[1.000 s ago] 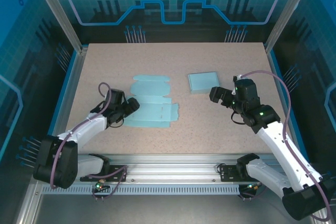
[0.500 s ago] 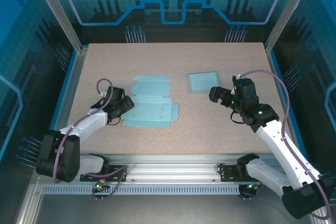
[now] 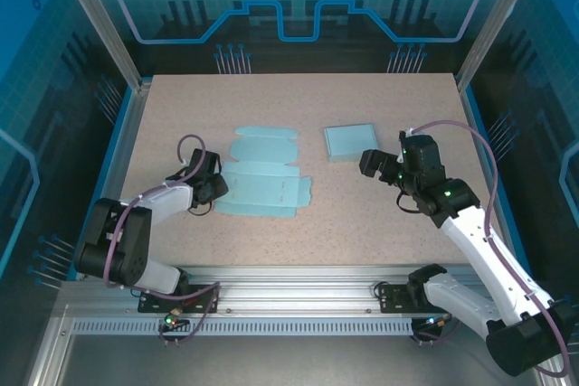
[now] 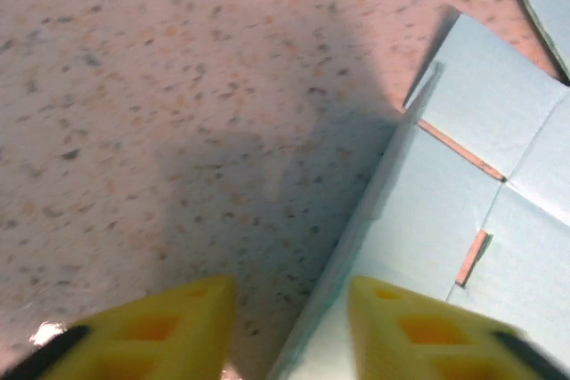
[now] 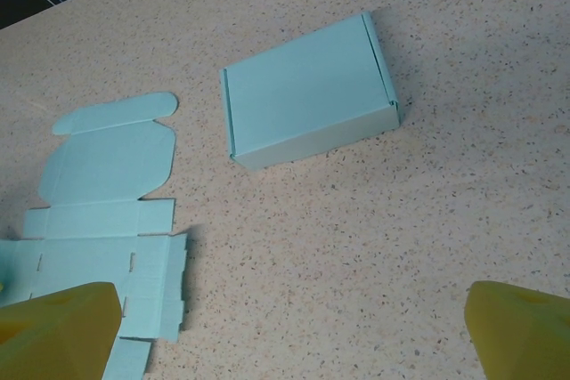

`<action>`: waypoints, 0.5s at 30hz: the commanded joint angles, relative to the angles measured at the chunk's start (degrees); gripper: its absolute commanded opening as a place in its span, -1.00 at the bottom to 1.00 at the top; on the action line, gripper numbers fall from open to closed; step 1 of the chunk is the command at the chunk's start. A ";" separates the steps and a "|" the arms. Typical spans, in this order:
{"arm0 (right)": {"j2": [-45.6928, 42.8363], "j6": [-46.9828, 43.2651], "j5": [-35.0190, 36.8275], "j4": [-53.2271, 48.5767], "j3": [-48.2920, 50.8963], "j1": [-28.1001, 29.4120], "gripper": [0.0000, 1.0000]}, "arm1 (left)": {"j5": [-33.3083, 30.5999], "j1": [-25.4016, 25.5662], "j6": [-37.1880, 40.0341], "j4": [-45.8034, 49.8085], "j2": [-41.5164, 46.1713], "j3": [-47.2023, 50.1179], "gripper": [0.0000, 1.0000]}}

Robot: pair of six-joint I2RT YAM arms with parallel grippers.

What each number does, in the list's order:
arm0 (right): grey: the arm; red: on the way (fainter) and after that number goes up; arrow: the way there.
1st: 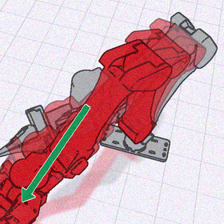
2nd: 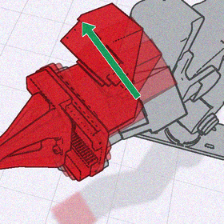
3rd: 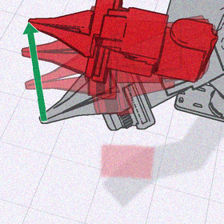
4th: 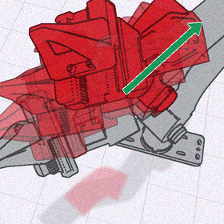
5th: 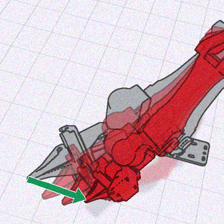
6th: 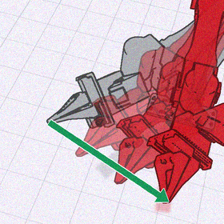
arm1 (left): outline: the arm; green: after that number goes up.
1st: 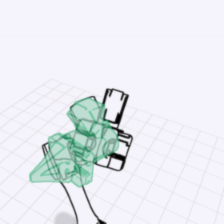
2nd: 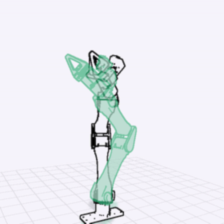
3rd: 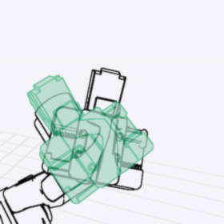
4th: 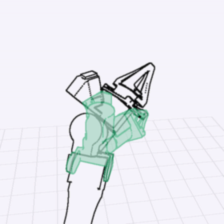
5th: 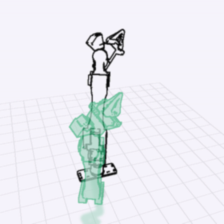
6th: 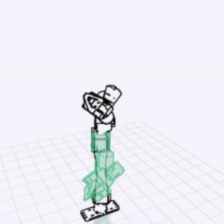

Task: Fold the paper box

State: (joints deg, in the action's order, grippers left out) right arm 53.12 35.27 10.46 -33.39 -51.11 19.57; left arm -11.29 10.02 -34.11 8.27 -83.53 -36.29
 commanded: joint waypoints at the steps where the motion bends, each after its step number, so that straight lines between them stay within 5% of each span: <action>1: -0.15 -1.53 0.28 0.50 -0.50 0.72 1.00 | 4.22 0.09 5.29 -4.20 2.26 -1.67 -0.43; 8: 2.14 -4.99 -6.40 5.87 -0.13 0.79 1.00 | 9.87 1.02 19.03 -11.06 9.81 -1.35 -1.00; 15: 5.97 -11.54 -15.36 13.22 -2.53 2.94 1.00 | 19.93 1.66 33.42 -10.89 18.87 -5.98 -1.00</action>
State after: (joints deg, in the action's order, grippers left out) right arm 57.89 28.32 0.32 -24.91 -51.13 20.69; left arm 1.41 11.16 -10.81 -0.38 -68.23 -38.72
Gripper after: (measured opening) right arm 0.997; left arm 0.063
